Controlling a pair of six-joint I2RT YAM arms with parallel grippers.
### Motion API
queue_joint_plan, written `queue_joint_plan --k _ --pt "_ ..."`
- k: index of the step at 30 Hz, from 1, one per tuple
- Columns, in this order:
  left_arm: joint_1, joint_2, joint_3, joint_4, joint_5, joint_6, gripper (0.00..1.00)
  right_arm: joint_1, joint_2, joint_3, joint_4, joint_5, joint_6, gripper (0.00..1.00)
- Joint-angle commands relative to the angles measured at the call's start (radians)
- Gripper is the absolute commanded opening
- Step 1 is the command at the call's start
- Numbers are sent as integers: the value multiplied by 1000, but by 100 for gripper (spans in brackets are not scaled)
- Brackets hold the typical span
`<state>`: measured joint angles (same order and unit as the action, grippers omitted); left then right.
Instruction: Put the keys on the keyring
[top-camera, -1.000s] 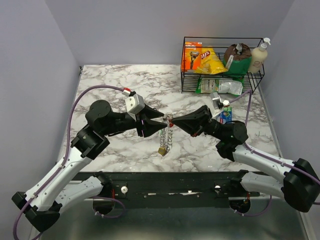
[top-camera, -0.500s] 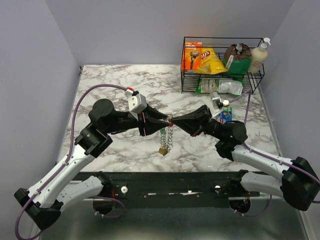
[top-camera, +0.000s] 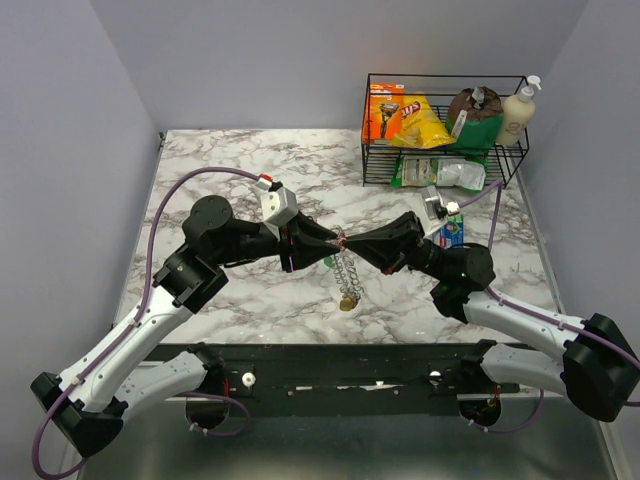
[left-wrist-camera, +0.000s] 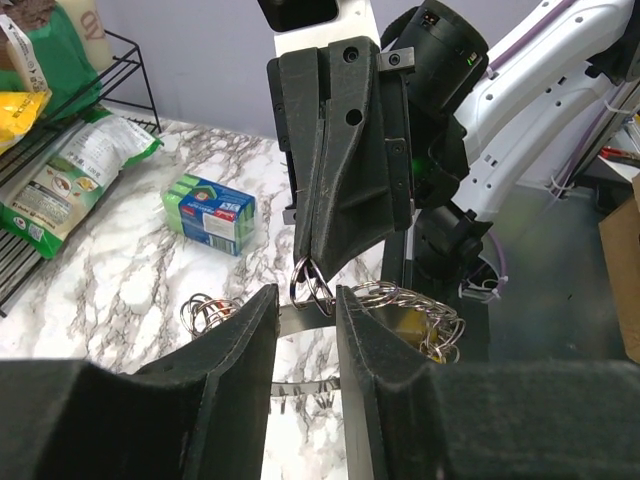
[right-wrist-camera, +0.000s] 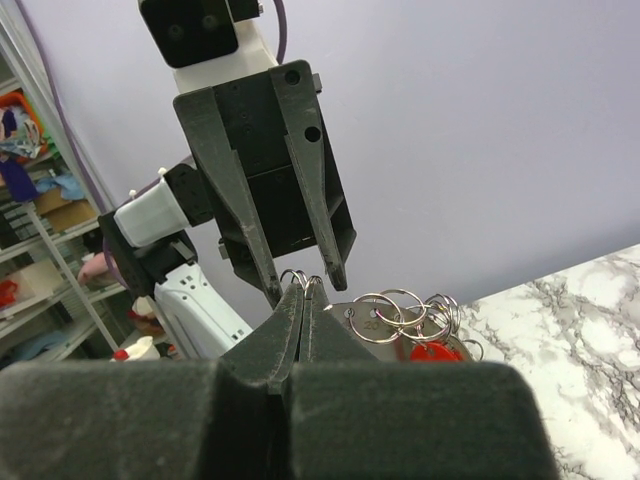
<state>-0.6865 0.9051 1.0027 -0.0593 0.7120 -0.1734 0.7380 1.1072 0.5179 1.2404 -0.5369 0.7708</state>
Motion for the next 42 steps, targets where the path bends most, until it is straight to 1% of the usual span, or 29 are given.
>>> queue_joint_plan --k 1,5,6,8,9,11,12,17,20,25,26,27,28,30,31,33,34,36,37,40,42 --pt "7 -18 10 -30 -5 17 42 6 -20 -2 79 32 5 1" --pt "7 -23 7 -25 -9 14 40 6 -18 -2 82 28 4 1" --pt "5 -21 5 -20 -6 9 37 4 -15 -2 82 26 5 1" --pt "7 -9 10 -22 3 9 35 4 -10 -1 83 23 4 1" --pt "7 -5 14 -20 4 5 31 4 -9 1 85 20 4 1" --pt "7 11 20 -20 14 2 27 4 -6 -1 88 20 5 1" --pt "7 15 27 -23 23 2 19 4 -4 -2 90 21 5 1" --pt "7 31 40 -39 15 11 1 4 -3 -1 88 17 4 1" --pt "7 22 45 -43 -9 14 0 4 2 4 79 8 2 1" --pt "5 17 86 -114 -40 52 0 4 14 7 54 -2 5 1" --pt "7 18 97 -128 -51 60 0 4 19 8 51 -3 8 2" --pt "7 20 105 -161 -55 69 0 4 20 8 44 -12 8 5" --pt "7 24 125 -180 -63 89 0 4 25 13 36 -15 8 16" --pt "5 28 146 -245 -83 112 0 3 20 14 4 -23 2 28" --pt "7 35 169 -270 -91 138 0 3 17 13 -7 -23 -2 40" --pt "5 41 192 -345 -127 159 0 -2 -7 8 -45 -17 -27 52" --pt "5 51 215 -371 -141 169 0 -3 -18 8 -64 -14 -37 62" --pt "5 61 240 -442 -172 215 0 -6 -56 13 -128 -3 -83 71" --pt "5 67 258 -461 -178 222 0 -6 -69 16 -154 -2 -103 78" --pt "4 81 283 -522 -181 255 0 -8 -107 40 -257 -1 -185 84" --pt "5 87 292 -559 -177 281 0 -8 -121 53 -320 -3 -237 85"
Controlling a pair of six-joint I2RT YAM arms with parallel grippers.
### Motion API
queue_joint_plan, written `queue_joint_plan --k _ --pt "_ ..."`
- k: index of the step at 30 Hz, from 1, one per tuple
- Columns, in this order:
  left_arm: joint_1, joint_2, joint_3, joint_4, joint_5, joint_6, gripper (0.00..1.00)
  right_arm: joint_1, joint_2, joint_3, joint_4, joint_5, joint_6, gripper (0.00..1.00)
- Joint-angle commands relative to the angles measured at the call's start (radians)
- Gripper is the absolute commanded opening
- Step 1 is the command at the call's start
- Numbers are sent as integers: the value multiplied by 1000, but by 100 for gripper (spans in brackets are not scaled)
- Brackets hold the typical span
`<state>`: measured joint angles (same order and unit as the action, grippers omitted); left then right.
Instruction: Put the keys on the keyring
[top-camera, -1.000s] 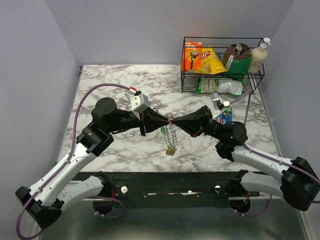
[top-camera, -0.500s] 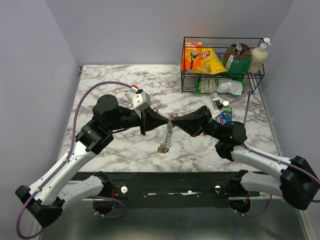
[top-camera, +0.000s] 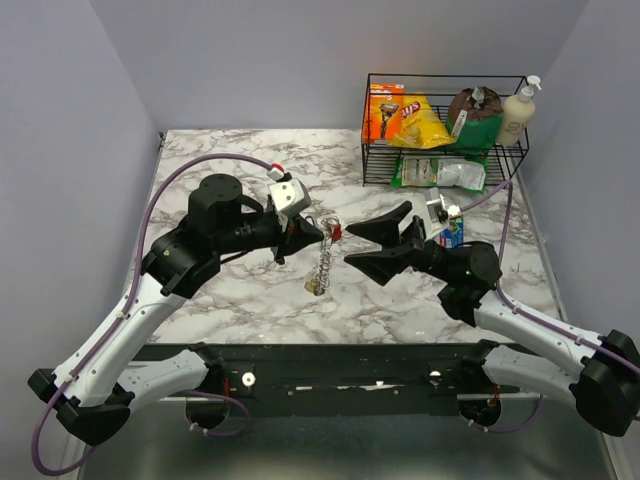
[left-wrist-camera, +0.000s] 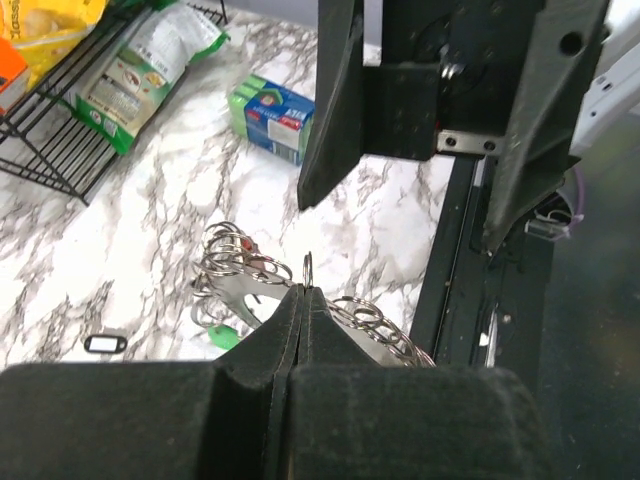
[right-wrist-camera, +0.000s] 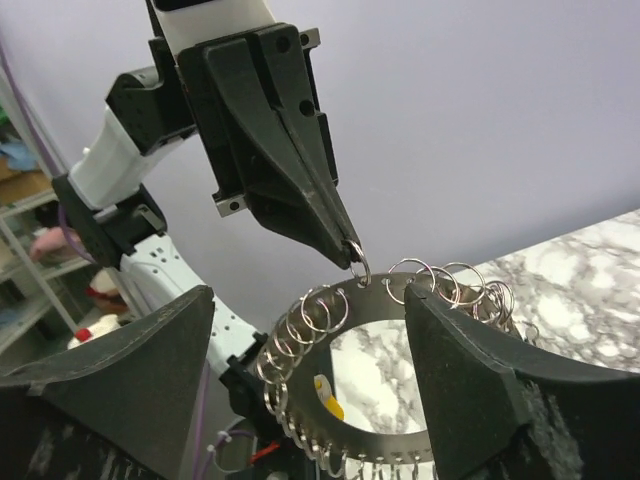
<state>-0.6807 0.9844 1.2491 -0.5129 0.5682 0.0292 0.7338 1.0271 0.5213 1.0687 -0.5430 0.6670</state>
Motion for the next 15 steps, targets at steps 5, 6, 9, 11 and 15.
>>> queue_joint_plan --k 5,6,9,11,15 --pt "0 26 72 -164 -14 124 0 -4 -29 114 -208 -106 -224 86" --pt "0 30 75 -183 -16 132 0 -5 -19 129 -229 -136 -253 86" --pt "0 42 88 -210 10 167 0 -4 30 199 -307 -268 -314 81" --pt "-2 34 87 -207 24 186 0 -4 51 227 -351 -322 -339 77" --pt "-2 16 78 -188 62 202 0 -2 85 258 -429 -345 -397 69"
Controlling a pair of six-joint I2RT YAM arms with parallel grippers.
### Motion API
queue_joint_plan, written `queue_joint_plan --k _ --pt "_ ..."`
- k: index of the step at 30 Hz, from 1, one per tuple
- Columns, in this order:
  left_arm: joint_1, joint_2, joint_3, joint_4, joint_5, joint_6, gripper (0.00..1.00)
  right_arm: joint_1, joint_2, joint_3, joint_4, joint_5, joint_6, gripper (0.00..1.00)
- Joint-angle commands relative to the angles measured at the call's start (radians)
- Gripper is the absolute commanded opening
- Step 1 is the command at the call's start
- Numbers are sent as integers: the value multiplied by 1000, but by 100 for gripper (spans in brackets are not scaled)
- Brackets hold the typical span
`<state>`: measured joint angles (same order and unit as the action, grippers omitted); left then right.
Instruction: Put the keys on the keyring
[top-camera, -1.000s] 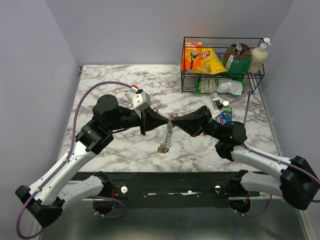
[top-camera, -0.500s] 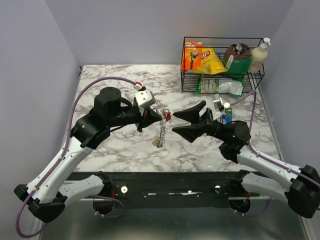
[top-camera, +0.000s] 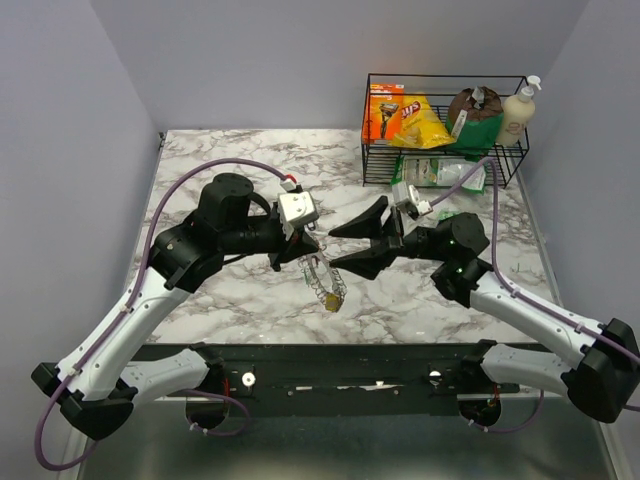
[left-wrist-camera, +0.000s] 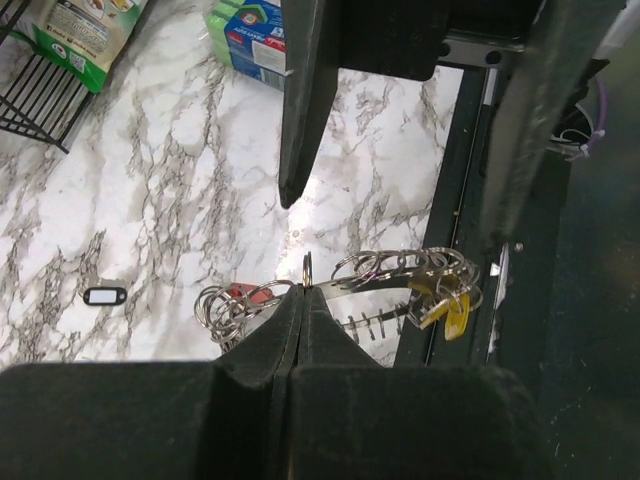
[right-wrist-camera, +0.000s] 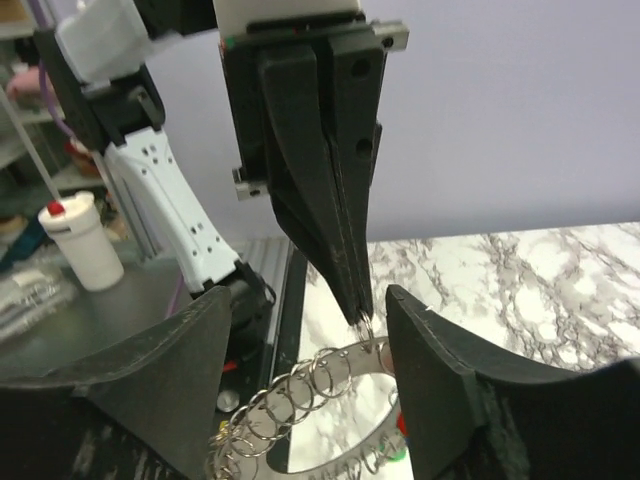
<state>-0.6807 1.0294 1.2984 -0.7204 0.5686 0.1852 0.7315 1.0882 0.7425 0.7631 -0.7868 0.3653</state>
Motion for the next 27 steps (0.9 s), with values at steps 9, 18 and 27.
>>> queue_joint_plan --k 9,18,27 --pt "-2 -37 21 27 96 57 0 -1 67 60 -174 -106 -124 59" --pt "-2 -22 18 29 129 62 0 -1 82 55 -147 -48 -94 49" --pt "-2 -12 15 16 145 68 0 -1 96 57 -122 -31 -46 22"
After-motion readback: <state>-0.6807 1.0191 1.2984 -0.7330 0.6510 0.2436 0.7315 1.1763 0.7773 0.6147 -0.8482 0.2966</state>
